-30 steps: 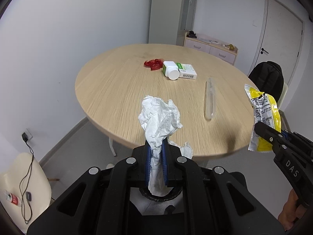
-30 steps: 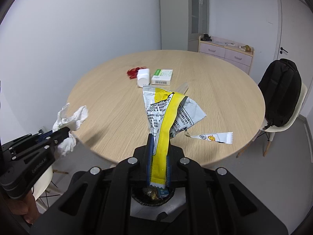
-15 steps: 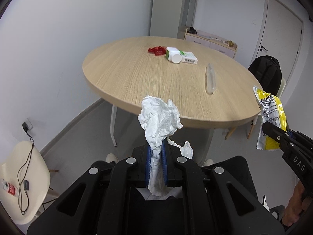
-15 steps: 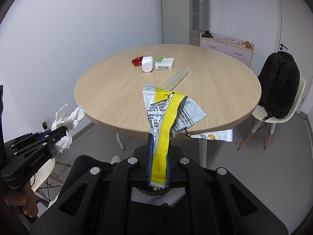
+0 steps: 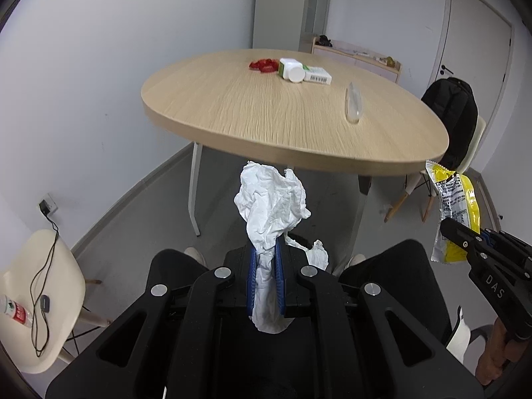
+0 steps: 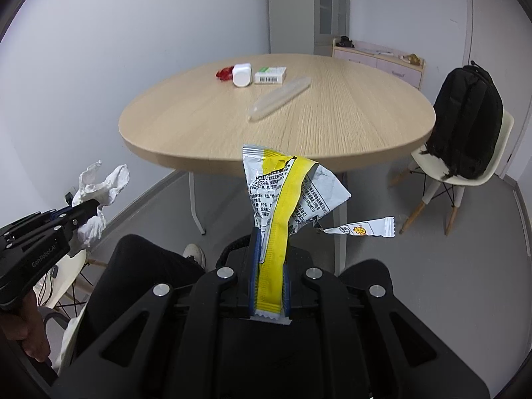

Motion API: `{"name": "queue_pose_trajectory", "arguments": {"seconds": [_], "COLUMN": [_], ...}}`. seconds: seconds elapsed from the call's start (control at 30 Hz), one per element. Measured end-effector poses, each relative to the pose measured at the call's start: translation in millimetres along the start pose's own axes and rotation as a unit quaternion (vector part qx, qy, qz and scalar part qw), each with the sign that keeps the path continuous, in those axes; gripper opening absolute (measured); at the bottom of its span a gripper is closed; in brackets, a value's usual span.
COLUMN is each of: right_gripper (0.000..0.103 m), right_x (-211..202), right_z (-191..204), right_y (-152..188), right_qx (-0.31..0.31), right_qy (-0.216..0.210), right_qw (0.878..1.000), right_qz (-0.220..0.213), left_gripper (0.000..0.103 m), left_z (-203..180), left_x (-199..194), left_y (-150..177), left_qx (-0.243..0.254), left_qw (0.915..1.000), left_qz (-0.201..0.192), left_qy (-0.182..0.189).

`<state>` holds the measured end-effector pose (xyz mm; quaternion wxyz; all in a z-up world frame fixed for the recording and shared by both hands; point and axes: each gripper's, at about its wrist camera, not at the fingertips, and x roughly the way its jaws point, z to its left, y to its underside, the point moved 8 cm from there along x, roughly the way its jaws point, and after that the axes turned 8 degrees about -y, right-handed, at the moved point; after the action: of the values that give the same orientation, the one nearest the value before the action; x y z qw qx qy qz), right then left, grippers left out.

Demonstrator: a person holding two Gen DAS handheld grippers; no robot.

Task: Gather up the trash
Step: 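Lower the held tissue and wrapper below the table toward the bin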

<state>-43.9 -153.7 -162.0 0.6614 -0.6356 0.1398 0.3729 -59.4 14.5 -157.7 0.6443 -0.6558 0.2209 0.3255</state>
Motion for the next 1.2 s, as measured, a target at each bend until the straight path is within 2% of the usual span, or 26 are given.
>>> {"name": "queue_pose_trajectory", "arguments": {"seconds": [0.27, 0.57, 0.63, 0.8, 1.03, 1.2], "right_gripper": [0.010, 0.010, 0.010, 0.010, 0.010, 0.010], "right_x": [24.9, 82.5, 94.6, 120.2, 160.1, 197.9], "right_z": [-5.9, -17.3, -18.9, -24.8, -34.8, -43.0], "right_y": [20.4, 44.1, 46.3, 47.9, 50.9, 52.5], "right_qx": [0.008, 0.023, 0.025, 0.034, 0.053, 0.055], "right_qy": [0.006, 0.009, 0.012, 0.017, 0.014, 0.019], "right_qw": [1.000, 0.998, 0.998, 0.996, 0.994, 0.991], "right_qz": [0.024, 0.059, 0.063, 0.075, 0.099, 0.118], "left_gripper": [0.009, 0.009, 0.009, 0.009, 0.009, 0.009], "left_z": [5.4, 5.2, 2.8, 1.5, -10.0, -16.9], "left_x": [35.2, 84.4, 96.4, 123.4, 157.5, 189.8], "left_y": [17.6, 35.5, 38.3, 46.4, 46.6, 48.0], "left_qx": [-0.003, -0.006, -0.004, 0.000, -0.007, -0.006], "left_qw": [0.9993, 0.9973, 0.9970, 0.9960, 0.9945, 0.9936], "left_qz": [0.038, 0.073, 0.077, 0.089, 0.103, 0.113], "left_qy": [-0.002, -0.002, 0.006, -0.004, 0.014, 0.005]}}
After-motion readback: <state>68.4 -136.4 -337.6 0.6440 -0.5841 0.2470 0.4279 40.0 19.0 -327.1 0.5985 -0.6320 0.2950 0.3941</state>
